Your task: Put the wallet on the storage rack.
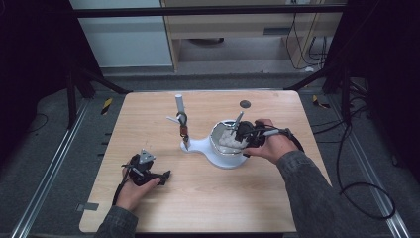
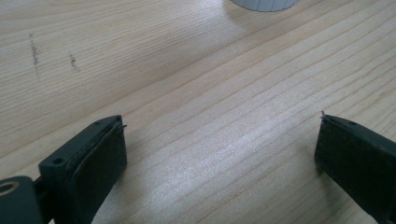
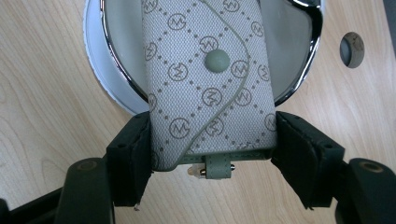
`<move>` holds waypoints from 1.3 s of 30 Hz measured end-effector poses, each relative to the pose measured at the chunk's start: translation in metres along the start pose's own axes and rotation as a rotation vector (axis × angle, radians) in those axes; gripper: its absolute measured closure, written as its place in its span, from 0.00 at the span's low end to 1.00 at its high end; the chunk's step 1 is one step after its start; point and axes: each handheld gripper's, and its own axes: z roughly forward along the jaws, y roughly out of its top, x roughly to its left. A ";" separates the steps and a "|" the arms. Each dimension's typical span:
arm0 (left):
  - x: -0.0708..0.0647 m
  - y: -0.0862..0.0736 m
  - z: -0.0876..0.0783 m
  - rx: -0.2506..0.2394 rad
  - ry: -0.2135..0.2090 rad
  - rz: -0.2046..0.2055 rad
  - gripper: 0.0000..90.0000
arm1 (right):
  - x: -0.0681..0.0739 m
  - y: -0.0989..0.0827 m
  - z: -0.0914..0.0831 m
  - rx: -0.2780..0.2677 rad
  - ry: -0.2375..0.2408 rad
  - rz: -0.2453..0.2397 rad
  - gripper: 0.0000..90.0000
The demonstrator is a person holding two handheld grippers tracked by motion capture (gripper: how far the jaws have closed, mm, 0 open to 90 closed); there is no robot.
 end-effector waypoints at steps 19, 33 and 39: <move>0.000 0.000 0.000 0.000 0.000 0.002 0.02 | -0.003 0.002 0.005 -0.010 0.034 0.039 0.35; 0.000 0.000 0.000 0.001 -0.001 0.003 0.02 | -0.004 0.006 0.008 -0.012 0.041 0.047 0.35; 0.000 0.000 0.000 0.001 -0.001 0.003 0.02 | -0.003 0.007 0.008 -0.013 0.040 0.052 0.35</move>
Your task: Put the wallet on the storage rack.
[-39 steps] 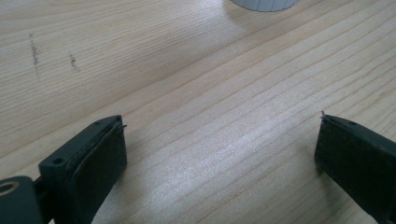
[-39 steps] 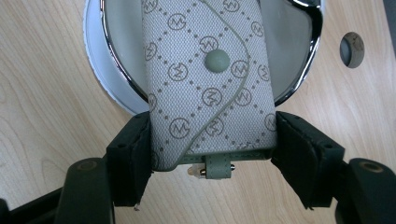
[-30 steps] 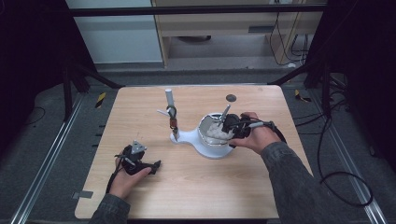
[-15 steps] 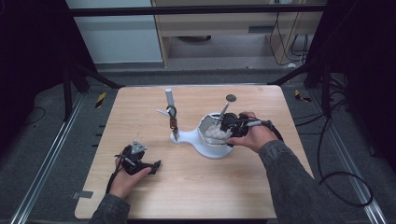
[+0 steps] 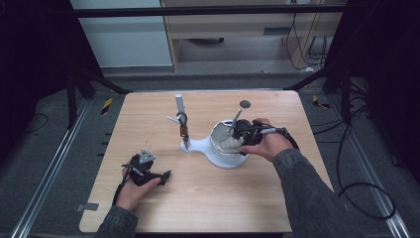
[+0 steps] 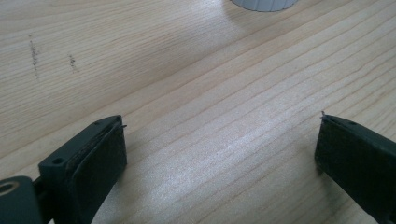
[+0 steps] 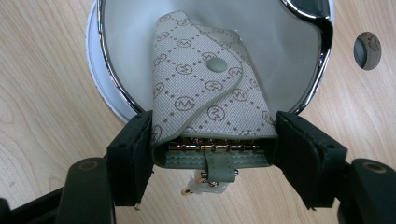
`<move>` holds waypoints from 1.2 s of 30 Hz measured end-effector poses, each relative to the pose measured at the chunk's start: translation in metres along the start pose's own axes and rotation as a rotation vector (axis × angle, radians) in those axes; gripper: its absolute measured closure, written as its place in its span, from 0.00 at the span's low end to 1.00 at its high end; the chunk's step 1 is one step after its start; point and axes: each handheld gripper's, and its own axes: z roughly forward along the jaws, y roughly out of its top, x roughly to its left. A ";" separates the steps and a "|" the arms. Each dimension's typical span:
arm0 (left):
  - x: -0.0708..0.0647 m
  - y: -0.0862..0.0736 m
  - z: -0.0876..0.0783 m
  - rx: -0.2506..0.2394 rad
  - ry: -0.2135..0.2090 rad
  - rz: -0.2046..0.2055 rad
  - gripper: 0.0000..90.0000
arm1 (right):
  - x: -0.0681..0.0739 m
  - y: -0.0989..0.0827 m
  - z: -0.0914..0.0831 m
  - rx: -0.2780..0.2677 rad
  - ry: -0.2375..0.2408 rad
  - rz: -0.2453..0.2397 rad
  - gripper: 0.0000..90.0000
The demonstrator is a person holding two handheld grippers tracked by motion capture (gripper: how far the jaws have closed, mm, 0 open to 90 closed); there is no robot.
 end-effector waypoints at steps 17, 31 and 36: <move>0.000 0.000 0.000 0.000 0.000 0.000 0.02 | 0.000 0.001 0.001 -0.005 0.002 0.002 0.33; 0.000 0.000 0.000 0.000 -0.001 0.000 0.02 | 0.000 -0.002 -0.006 -0.026 0.001 0.032 0.22; 0.000 0.000 0.000 0.001 0.000 -0.002 0.01 | 0.002 -0.004 -0.015 -0.046 0.000 0.041 0.14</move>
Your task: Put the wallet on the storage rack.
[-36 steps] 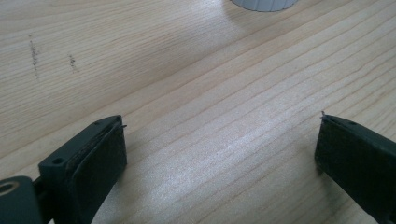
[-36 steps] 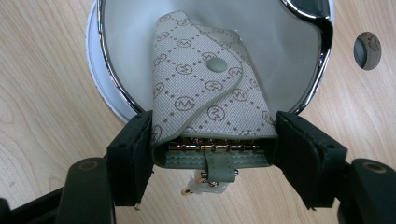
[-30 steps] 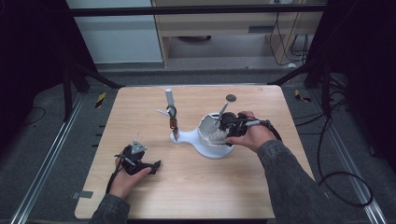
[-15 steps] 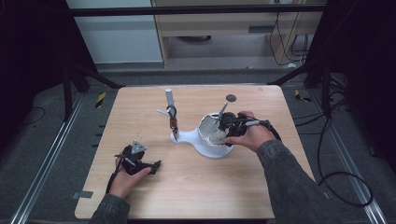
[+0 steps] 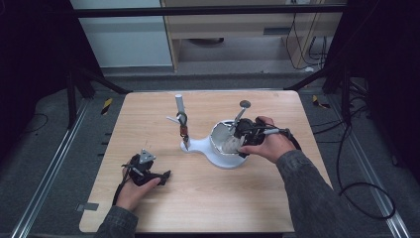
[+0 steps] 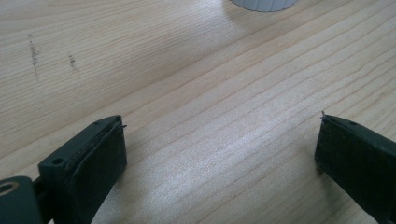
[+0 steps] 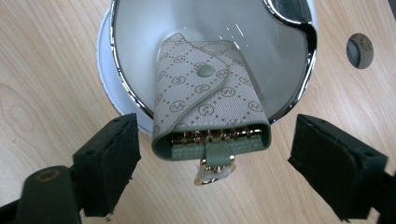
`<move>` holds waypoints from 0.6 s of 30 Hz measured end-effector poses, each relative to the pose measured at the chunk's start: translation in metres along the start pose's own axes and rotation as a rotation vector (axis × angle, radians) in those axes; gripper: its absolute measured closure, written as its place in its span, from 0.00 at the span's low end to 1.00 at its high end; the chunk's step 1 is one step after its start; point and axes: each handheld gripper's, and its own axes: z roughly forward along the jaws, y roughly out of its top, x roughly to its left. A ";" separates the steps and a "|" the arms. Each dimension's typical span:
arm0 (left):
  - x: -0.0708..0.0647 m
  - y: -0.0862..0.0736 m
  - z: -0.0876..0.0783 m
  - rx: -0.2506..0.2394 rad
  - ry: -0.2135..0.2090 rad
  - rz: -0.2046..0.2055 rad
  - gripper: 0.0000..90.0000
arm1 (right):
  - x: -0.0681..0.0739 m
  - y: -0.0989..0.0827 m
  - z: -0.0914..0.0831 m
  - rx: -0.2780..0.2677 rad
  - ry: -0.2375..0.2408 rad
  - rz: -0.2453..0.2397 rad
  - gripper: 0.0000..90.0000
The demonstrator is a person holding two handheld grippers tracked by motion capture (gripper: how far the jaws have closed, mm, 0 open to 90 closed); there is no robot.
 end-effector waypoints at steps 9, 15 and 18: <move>0.000 0.000 0.000 0.003 -0.002 0.001 0.01 | 0.001 -0.017 -0.008 -0.044 0.010 0.046 0.11; 0.000 0.001 0.000 0.005 -0.003 0.004 0.01 | 0.000 -0.029 -0.014 -0.092 0.011 0.082 0.09; 0.000 0.001 0.001 0.002 -0.003 0.000 0.01 | 0.000 -0.038 -0.018 -0.116 0.001 0.102 0.08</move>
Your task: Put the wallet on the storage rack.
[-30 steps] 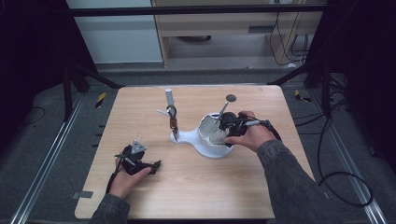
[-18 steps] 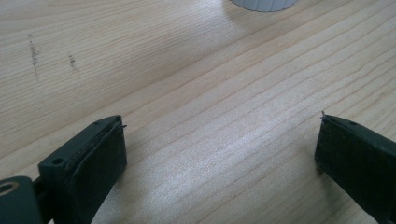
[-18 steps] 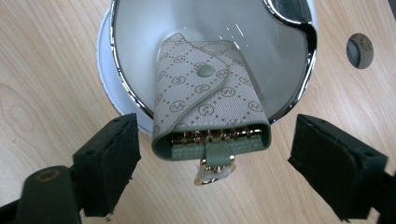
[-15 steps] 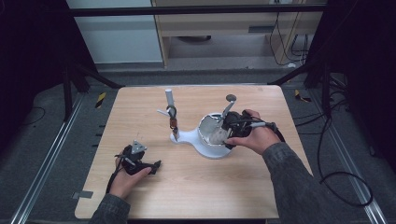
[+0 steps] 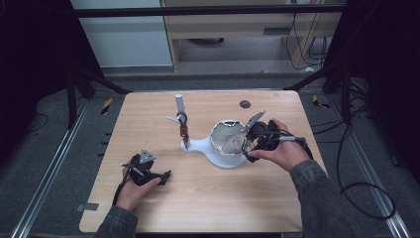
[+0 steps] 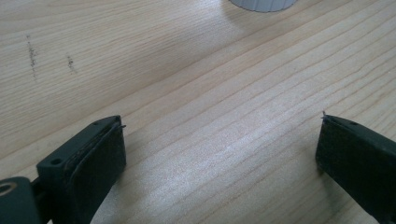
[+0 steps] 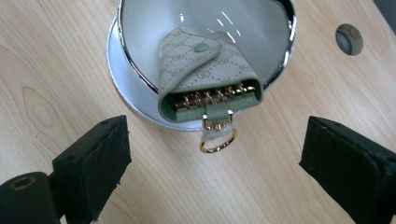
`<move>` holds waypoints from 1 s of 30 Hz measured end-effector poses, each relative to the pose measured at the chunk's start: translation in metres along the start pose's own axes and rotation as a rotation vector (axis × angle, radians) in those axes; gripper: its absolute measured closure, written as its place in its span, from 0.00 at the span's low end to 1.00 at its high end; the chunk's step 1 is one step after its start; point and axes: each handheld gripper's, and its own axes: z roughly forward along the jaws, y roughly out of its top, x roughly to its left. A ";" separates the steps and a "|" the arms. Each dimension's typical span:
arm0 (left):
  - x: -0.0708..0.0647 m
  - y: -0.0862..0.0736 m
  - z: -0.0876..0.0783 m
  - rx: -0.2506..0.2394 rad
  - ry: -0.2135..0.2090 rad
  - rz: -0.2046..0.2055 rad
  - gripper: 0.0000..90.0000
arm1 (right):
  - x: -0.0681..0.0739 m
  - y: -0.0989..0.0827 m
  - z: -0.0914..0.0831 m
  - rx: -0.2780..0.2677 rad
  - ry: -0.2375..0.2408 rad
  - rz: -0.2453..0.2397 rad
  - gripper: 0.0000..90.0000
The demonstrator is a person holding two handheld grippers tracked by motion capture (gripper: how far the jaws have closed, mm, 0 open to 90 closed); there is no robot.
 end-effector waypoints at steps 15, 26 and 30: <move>0.000 0.000 0.000 0.001 0.000 0.001 0.01 | -0.010 -0.032 -0.018 -0.097 -0.027 0.099 0.06; 0.000 0.001 0.000 0.009 -0.002 0.009 0.00 | -0.007 -0.060 -0.015 -0.120 -0.070 0.163 0.12; 0.000 0.000 0.000 0.008 -0.004 0.009 0.00 | -0.003 -0.071 -0.010 -0.146 -0.073 0.172 0.13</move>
